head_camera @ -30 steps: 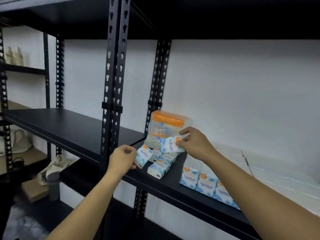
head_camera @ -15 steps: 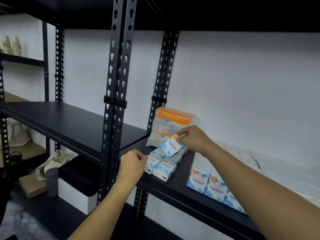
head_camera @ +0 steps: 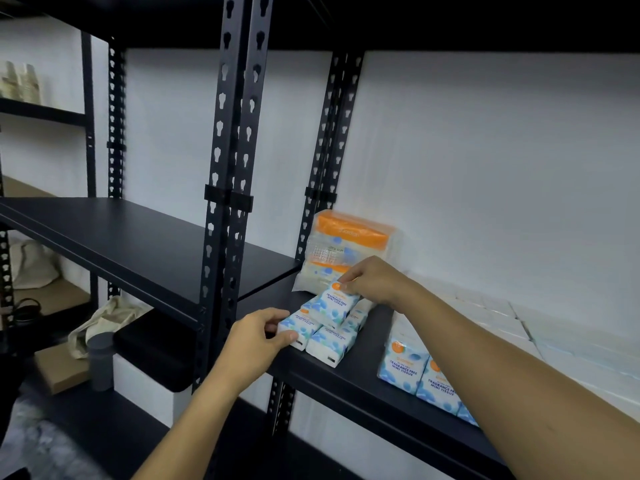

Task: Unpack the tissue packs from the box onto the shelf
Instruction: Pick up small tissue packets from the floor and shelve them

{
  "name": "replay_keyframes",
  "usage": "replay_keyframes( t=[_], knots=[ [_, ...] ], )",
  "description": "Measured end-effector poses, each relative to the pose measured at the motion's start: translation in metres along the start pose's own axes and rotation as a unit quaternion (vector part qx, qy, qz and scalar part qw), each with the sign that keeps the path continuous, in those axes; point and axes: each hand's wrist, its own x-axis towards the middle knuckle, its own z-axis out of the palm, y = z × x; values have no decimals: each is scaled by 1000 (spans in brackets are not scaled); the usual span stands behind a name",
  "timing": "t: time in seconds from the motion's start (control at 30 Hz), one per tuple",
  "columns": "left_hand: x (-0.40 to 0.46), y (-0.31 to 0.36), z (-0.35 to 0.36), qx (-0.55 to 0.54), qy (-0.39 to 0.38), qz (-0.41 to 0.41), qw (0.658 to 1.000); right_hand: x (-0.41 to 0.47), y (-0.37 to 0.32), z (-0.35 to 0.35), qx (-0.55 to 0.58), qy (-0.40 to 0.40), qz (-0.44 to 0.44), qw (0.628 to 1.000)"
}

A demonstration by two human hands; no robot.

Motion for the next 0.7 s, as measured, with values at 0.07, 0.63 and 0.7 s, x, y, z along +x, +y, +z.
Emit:
replay_keyframes(
  t=[0.07, 0.63, 0.7],
  knots=[
    [0, -1, 2, -4, 4, 0, 1000, 3, 0, 4, -8, -12, 4, 1000],
    [-3, -2, 4, -15, 7, 3, 1000, 5, 5, 10, -59, -1, -33, 998],
    [-5, -1, 4, -14, 9, 4, 1000, -3, 3, 10, -101, -28, -41, 994]
  ],
)
